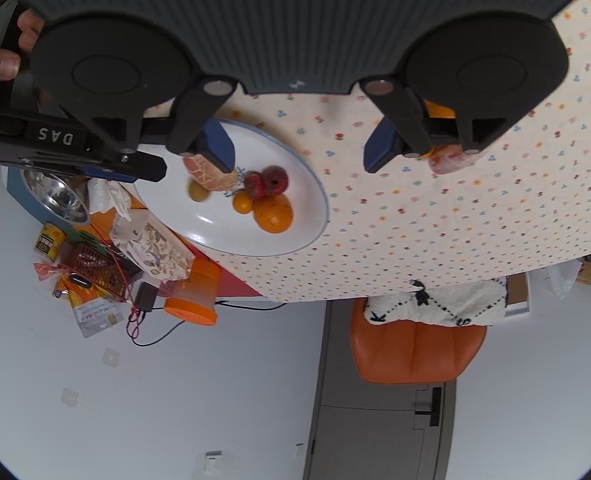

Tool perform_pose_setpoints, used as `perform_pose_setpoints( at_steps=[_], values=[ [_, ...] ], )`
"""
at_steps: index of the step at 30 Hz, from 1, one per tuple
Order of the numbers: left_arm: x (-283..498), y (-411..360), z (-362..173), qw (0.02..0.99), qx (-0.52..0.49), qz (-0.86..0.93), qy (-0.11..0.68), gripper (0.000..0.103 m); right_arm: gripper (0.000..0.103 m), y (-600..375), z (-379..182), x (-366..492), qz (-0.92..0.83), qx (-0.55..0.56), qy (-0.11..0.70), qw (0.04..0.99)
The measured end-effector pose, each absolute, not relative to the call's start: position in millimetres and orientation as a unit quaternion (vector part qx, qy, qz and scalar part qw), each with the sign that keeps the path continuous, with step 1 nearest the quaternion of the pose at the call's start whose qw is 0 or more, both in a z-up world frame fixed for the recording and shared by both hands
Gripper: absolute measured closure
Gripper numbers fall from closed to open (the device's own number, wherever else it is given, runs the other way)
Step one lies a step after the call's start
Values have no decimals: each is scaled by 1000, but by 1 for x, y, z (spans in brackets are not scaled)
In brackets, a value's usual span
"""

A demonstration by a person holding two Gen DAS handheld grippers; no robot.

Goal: Organize fruits
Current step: 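Open the left gripper to drop the apple while the right gripper releases the kiwi onto the plate, then move both open grippers back to the fruit pile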

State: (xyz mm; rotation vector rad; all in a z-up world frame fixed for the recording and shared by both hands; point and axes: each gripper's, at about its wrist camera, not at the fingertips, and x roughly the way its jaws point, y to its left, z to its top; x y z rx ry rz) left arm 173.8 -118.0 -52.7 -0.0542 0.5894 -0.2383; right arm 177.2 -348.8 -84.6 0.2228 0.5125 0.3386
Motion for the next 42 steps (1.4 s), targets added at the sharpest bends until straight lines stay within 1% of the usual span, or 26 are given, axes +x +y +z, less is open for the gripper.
perform_pose_setpoints(
  at_steps=[4, 7, 10, 12, 14, 19, 24, 27, 29, 35, 42],
  values=[
    [172, -109, -53, 951, -26, -100, 291, 22, 51, -342, -82, 178, 173, 105, 252, 946],
    [168, -102, -52, 953, -25, -88, 289, 21, 43, -337, -81, 178, 176, 103, 250, 947],
    [164, -94, -53, 954, -28, -79, 288, 18, 41, -330, -79, 177, 183, 100, 249, 946],
    [161, -88, -53, 954, -30, -72, 289, 15, 37, -325, -77, 177, 189, 97, 249, 945],
    [159, -81, -54, 955, -33, -64, 289, 14, 31, -320, -76, 176, 197, 93, 247, 944],
    [151, -67, -54, 955, -36, -49, 291, 14, 22, -307, -74, 176, 218, 88, 246, 940],
    [144, -55, -54, 955, -36, -39, 291, 13, 17, -298, -74, 177, 231, 85, 247, 937],
    [140, -49, -54, 955, -36, -32, 292, 13, 11, -292, -73, 177, 239, 82, 247, 936],
    [138, -45, -55, 955, -37, -28, 292, 13, 6, -289, -73, 177, 244, 80, 245, 935],
    [133, -32, -57, 955, -40, -16, 294, 13, 2, -279, -69, 175, 259, 75, 240, 933],
    [129, -15, -58, 953, -57, -9, 297, 13, 0, -264, -67, 176, 281, 62, 242, 927]
  ],
)
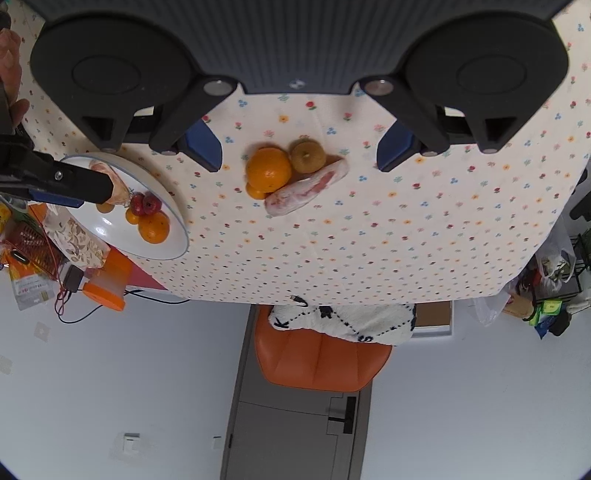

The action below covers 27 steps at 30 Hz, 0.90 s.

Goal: Organize fruits
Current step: 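Move both open grippers back to the fruit pile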

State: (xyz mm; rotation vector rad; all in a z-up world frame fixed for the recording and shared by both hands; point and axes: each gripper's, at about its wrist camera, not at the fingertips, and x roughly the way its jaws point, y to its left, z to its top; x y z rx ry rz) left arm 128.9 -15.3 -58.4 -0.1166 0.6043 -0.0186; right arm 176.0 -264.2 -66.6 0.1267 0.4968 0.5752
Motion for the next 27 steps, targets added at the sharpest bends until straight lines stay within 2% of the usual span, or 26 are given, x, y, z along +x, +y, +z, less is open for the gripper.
perform_pose_setpoints(
  at_steps=[16, 27],
  values=[
    [123, 18, -68, 948, -82, 18, 306, 14, 1, -225, -67, 181, 328, 31, 271, 905],
    [123, 38, -74, 945, -104, 36, 309, 14, 22, -200, -78, 194, 334, 26, 296, 895]
  ],
)
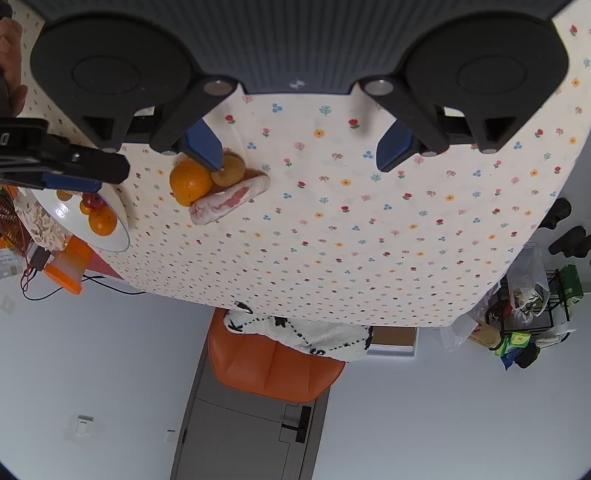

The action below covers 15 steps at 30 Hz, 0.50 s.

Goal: Organize fruits
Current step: 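Move both open grippers back to the fruit pile, then close the right gripper on a mandarin while the left gripper grasps the netted bread roll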

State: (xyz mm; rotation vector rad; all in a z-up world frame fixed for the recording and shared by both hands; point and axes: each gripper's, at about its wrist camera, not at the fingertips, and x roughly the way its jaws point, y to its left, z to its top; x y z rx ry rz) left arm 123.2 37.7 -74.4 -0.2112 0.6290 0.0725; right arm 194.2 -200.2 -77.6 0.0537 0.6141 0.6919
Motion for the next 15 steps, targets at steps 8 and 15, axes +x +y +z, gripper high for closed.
perform_pose_setpoints(
  at_steps=[8, 15],
  values=[
    [131, 42, -78, 943, -116, 33, 310, 16, 30, -189, -83, 201, 343, 20, 310, 886],
    [140, 41, -80, 944, -115, 24, 309, 18, 37, -175, -88, 209, 352, 11, 322, 879]
  ],
)
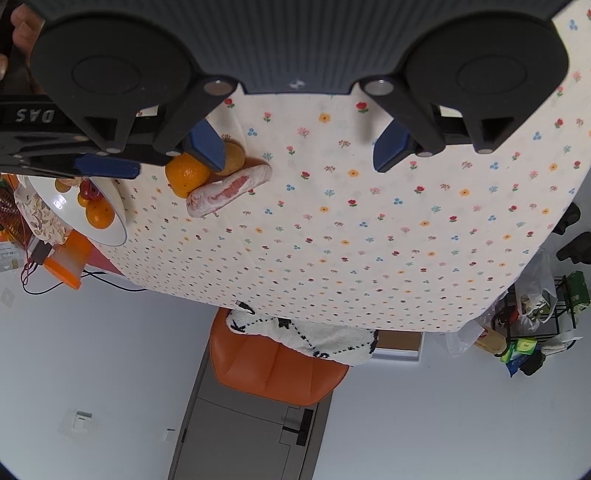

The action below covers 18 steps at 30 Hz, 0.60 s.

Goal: Organize fruits
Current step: 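Close the right gripper on a mandarin while the left gripper grasps the netted bread roll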

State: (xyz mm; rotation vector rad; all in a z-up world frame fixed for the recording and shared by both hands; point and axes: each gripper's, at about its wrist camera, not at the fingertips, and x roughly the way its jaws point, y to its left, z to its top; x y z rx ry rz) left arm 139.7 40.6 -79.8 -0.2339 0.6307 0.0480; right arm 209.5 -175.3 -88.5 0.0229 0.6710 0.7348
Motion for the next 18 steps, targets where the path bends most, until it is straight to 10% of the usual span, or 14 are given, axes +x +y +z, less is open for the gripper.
perform_pose_setpoints(
  at_steps=[18],
  values=[
    [170, 25, -74, 951, -83, -11, 298, 22, 67, -172, -101, 228, 365, 34, 342, 866]
  ],
)
